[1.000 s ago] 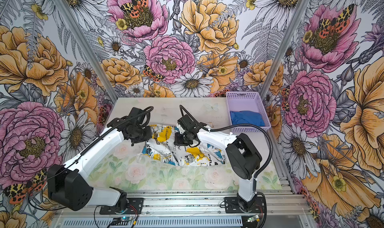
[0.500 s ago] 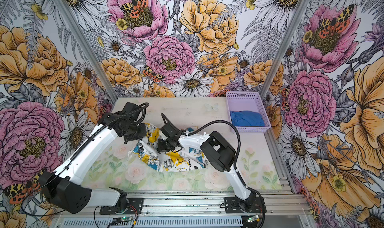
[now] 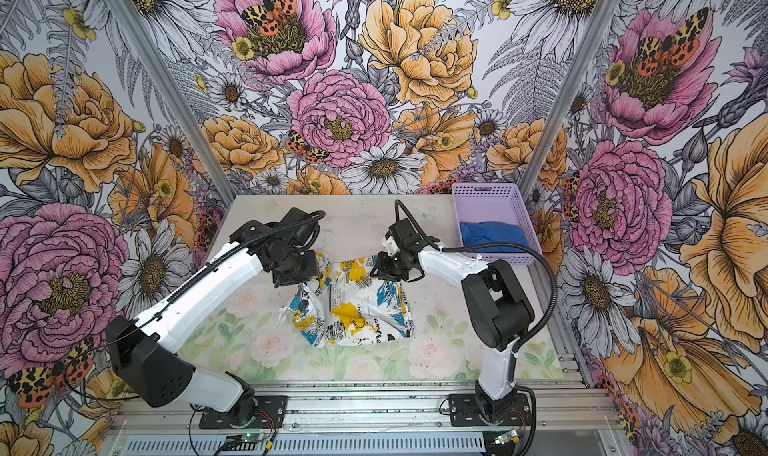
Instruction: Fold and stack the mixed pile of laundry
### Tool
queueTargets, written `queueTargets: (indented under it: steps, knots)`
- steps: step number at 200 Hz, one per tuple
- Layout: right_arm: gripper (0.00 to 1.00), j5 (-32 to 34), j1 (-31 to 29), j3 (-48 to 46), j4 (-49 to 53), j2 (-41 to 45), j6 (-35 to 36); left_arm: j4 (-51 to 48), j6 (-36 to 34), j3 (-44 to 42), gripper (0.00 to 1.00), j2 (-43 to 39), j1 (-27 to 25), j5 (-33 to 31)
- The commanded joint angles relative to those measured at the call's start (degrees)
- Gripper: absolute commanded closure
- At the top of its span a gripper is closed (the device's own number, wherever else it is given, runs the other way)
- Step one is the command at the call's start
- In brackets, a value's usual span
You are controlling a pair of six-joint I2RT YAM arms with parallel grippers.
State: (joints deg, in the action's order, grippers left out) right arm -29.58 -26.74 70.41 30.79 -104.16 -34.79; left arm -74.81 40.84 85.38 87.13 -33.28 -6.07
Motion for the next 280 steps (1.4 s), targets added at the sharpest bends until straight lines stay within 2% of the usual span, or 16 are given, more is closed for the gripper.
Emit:
queueTargets:
  steps: [1,70,141,205,212,228,235,256,280]
  knots:
    - [0.69,1.5,2.4,-3.7,5.7,0.7,5.6,0.2,5.8,3.7,1.00,1.4,-2.0,-1.8]
    - [0.70,2.2,4.1,-6.4,4.3,-2.7,9.0,0.4,15.6,10.3,1.00,9.0,-10.2,-0.9]
    - [0.71,1.1,4.3,-9.8,0.8,-3.2,8.9,3.7,17.6,19.4,1.00,22.8,-14.9,0.3]
    - [0.71,0.5,4.2,-10.6,-0.3,-2.4,8.3,5.3,18.8,23.4,1.00,29.5,-16.8,1.2]
    - [0.70,0.5,4.3,-10.8,-0.3,-2.0,8.1,5.4,18.8,23.7,0.90,30.0,-16.9,1.3]
    - [0.70,0.7,4.6,-11.4,-0.3,-0.3,7.4,5.5,18.6,25.3,0.57,30.8,-16.9,1.5]
    - [0.70,0.8,4.8,-11.8,-0.2,0.9,7.1,5.5,18.4,26.2,0.47,31.0,-17.0,1.4]
    - [0.68,3.4,6.2,-12.6,1.4,5.0,6.3,5.5,17.5,28.7,0.29,31.0,-16.9,1.9]
    - [0.65,9.0,7.7,-12.2,6.5,8.9,7.0,5.5,16.7,29.9,0.20,29.2,-16.6,1.5]
